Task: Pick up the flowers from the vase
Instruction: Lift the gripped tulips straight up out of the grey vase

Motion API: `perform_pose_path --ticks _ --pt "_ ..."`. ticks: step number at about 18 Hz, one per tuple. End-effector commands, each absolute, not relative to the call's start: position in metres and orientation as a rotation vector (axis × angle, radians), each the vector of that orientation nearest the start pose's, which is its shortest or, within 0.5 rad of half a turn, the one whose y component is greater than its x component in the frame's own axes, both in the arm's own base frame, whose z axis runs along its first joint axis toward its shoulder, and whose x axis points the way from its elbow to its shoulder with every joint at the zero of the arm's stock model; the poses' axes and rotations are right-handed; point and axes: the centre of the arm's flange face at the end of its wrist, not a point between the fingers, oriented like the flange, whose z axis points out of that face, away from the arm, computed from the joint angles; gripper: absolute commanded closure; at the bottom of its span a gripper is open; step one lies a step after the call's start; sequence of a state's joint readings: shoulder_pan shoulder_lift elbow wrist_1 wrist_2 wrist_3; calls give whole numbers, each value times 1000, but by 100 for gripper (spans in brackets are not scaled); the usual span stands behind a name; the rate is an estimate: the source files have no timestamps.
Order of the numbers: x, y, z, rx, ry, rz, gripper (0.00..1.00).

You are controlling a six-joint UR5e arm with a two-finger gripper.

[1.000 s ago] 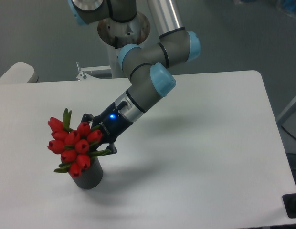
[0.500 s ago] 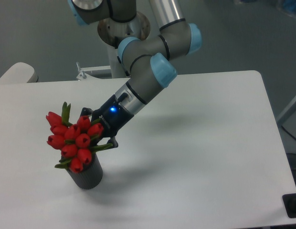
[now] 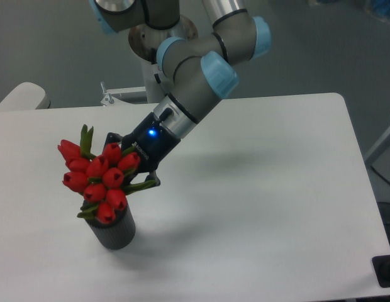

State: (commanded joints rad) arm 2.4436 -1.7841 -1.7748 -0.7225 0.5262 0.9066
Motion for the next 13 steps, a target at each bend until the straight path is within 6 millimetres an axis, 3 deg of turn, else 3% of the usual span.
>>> perform_pose_path --ticks 13 --pt "-287 504 483 -2019 212 -335 69"
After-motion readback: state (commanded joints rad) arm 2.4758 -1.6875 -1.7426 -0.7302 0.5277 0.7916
